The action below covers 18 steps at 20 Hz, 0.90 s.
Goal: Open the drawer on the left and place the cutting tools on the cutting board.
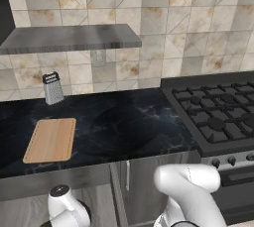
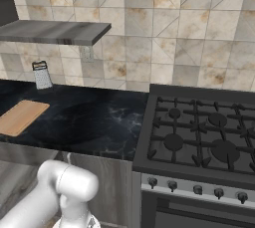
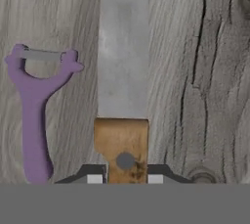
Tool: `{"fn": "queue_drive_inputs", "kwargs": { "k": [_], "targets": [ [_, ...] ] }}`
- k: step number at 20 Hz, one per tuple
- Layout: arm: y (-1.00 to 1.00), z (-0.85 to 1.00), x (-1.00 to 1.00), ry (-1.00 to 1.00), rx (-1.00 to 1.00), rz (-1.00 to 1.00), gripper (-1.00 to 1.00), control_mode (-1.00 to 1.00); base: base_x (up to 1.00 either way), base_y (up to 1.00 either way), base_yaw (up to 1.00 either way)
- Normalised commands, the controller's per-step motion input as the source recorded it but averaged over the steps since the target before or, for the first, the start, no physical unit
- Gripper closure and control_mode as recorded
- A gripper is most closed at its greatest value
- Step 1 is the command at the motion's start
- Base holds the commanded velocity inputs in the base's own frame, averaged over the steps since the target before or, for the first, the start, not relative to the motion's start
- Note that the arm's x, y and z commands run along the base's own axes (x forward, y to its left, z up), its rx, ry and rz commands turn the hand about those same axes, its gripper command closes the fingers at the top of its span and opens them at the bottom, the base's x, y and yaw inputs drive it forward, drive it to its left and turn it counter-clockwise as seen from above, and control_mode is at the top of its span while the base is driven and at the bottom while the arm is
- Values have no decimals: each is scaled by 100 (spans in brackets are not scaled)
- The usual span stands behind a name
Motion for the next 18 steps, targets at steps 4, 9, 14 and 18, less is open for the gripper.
{"fn": "queue_drive_inputs", "kwargs": {
  "k": [4, 9, 14, 18],
  "targets": [
    [-21, 96, -14, 0, 8, 0, 100, -100, 0, 0, 0],
    [-44, 86, -39, 0, 13, 4, 100, -100, 0, 0, 0],
    [-47, 67, -66, -2, 10, 11, 100, -100, 0, 0, 0],
    [-38, 68, -40, -4, 6, 10, 100, -100, 0, 0, 0]
  ]
}}
